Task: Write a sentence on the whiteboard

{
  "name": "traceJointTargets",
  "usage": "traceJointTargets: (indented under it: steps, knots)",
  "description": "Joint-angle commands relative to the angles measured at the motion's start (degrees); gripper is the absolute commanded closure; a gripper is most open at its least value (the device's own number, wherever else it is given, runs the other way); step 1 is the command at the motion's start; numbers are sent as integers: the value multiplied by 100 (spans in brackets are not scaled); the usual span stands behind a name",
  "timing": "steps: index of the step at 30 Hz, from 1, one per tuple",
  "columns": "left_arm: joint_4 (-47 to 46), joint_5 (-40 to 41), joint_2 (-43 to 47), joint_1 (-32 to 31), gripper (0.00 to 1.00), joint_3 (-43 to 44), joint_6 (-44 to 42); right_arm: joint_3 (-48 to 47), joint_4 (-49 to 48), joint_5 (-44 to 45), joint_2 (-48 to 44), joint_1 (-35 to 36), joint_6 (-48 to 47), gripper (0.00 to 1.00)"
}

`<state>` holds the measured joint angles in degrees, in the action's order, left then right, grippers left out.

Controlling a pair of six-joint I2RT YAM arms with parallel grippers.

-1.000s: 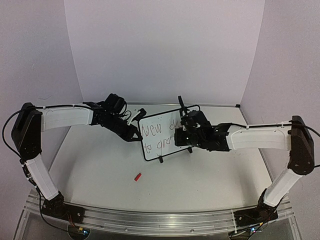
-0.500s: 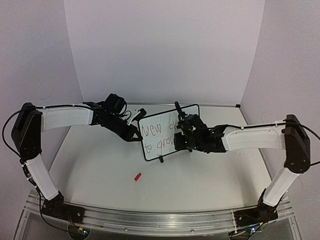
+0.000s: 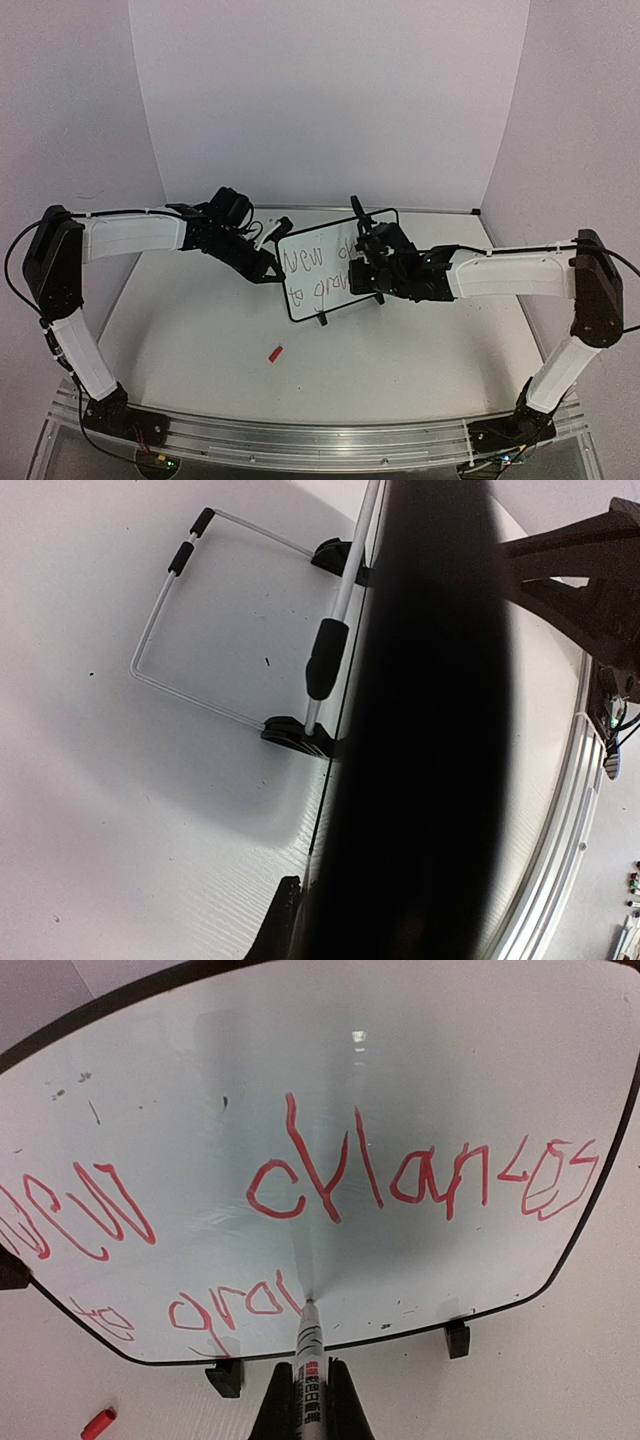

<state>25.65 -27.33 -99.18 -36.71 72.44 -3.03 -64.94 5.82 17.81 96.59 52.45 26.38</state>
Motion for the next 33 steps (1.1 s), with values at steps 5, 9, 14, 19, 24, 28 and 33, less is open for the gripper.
traceJointTargets:
  steps: [5, 9, 14, 19, 24, 28, 33]
  knots:
    - [204, 62, 12, -45, 100, 253, -85, -225, -217, 291, -217, -21, -54, 100]
    - [204, 61, 6, -43, 100, 253, -88, -188, -216, 321, -118, -23, -48, 100]
    - [204, 70, 2, -42, 100, 253, -97, -79, -209, 296, -5, -19, 50, 100]
    - [204, 71, 3, -40, 100, 253, -96, 7, -198, 345, 0, -20, 95, 100]
    - [205, 71, -6, -40, 100, 253, -95, -17, -171, 333, 84, -15, 119, 100]
    - [213, 73, 3, -45, 100, 253, -96, 23, -157, 334, 114, -22, 161, 100]
    - [212, 76, 15, -44, 100, 253, -97, 11, -103, 331, 160, -18, 190, 100]
